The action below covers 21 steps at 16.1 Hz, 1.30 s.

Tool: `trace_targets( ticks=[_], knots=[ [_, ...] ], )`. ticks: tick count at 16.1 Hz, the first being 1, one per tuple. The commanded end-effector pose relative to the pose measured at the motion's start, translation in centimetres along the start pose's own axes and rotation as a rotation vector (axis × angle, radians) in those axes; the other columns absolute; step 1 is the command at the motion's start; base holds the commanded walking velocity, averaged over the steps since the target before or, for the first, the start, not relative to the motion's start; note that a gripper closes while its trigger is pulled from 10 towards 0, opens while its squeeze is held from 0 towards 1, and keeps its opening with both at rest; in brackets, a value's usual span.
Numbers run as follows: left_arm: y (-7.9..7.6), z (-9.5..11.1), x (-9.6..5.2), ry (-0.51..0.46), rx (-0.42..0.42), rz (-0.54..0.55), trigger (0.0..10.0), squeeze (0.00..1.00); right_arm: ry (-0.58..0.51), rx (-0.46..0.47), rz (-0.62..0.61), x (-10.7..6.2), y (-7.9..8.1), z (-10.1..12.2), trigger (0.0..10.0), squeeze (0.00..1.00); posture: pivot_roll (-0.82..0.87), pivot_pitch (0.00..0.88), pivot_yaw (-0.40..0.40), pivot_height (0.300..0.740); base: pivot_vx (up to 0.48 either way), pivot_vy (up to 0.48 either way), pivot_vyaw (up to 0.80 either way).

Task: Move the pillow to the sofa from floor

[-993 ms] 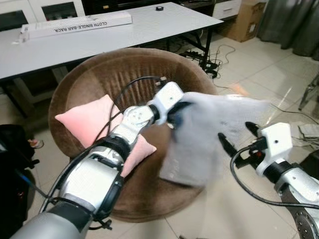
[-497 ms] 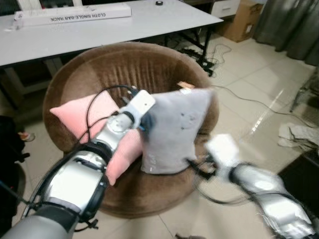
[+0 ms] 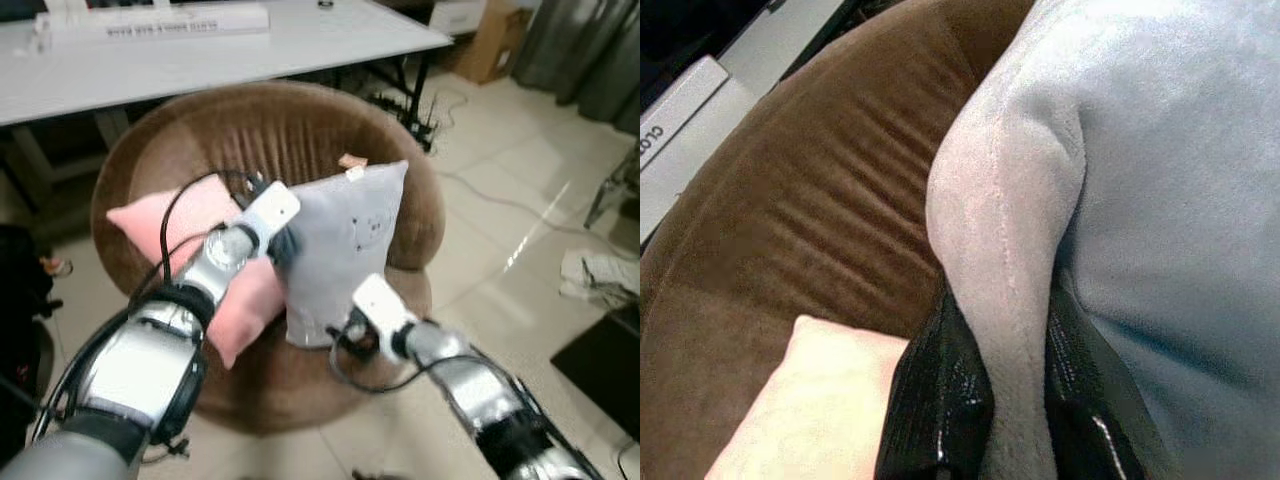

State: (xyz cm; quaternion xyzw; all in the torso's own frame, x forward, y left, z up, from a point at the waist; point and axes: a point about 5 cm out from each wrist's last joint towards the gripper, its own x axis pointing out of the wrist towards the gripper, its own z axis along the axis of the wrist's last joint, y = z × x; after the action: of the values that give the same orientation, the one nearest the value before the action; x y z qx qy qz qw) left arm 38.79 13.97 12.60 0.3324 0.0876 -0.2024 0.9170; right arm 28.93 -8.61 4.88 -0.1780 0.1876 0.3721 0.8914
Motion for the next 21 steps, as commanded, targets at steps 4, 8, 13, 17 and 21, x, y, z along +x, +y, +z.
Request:
trace_targets(
  ticks=[4, 8, 13, 17, 21],
  knots=[
    [0.6, -0.2, -0.1, 0.012, -0.029, -0.015, 10.0, 1.0, -0.028, -0.016, -0.207, 1.1, -1.7, 0.9, 10.0, 0.0, -0.19, 0.035, -0.013, 0.74, 0.0, 0.0, 0.0],
    [0.9, -0.4, -0.3, 0.021, -0.02, -0.015, 10.0, 1.0, -0.091, 0.026, -0.227, 1.9, -1.6, 1.4, 10.0, 0.0, -0.17, 0.027, -0.012, 0.74, 0.0, 0.0, 0.0],
    [3.0, -0.3, -0.6, 0.031, -0.002, 0.064, 10.0, 1.0, -0.132, 0.038, -0.219, 2.6, -1.3, 2.1, 10.0, 0.0, -0.16, 0.017, -0.008, 0.74, 0.0, 0.0, 0.0],
    [3.5, -0.6, -0.8, 0.047, 0.015, 0.084, 10.0, 1.0, -0.144, 0.041, -0.213, 2.8, -1.2, 2.2, 10.0, 0.0, -0.17, 0.013, 0.001, 0.74, 0.0, 0.0, 0.0],
    [1.5, -1.5, -0.8, 0.033, -0.119, 0.028, 10.0, 0.0, -0.165, 0.023, -0.25, 2.5, -2.8, 2.7, 10.0, 0.0, -0.15, 0.0, 0.024, 0.74, 0.0, 0.0, 0.0]
  ],
)
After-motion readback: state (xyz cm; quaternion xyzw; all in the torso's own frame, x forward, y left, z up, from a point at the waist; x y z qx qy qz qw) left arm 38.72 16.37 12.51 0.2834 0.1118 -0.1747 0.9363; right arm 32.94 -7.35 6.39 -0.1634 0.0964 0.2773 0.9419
